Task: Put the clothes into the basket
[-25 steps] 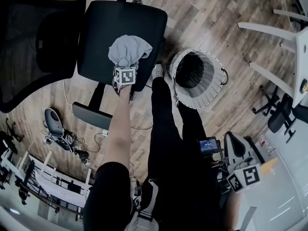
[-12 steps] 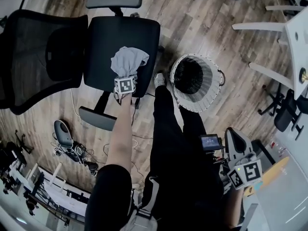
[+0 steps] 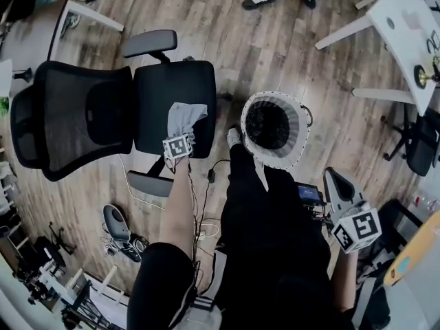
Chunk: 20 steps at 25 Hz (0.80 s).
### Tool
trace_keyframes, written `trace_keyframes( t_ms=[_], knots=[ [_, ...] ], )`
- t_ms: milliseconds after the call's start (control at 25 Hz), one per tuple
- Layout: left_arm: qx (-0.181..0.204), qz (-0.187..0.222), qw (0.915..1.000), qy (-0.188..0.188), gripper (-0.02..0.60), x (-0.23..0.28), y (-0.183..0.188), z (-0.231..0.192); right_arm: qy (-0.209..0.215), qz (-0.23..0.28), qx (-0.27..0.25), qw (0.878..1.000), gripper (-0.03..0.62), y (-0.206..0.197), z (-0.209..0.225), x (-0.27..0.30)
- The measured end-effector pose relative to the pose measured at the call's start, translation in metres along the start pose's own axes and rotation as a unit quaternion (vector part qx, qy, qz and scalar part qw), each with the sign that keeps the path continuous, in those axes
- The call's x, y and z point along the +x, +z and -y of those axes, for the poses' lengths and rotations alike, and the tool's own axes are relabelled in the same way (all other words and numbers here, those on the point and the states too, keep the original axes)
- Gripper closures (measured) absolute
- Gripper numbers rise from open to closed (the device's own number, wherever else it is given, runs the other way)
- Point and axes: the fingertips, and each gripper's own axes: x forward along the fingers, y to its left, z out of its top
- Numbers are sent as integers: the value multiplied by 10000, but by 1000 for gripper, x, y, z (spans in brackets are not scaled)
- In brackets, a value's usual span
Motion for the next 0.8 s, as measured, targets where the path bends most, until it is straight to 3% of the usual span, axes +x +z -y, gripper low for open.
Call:
trace_keyframes(
  t_ms=[120,480,800],
  knots=[
    [37,216,9994,-269,463,-12,16,16,-47,282,34,9996,577,3,22,-7],
    [458,757,9952,-410,465,-102,23,74,-16,988,114,9950,577,-8,79,-51],
    [1037,1537,9808,-601,465,-178,24,147,-112,1342,265,9905,577,-20,132,-81]
  ],
)
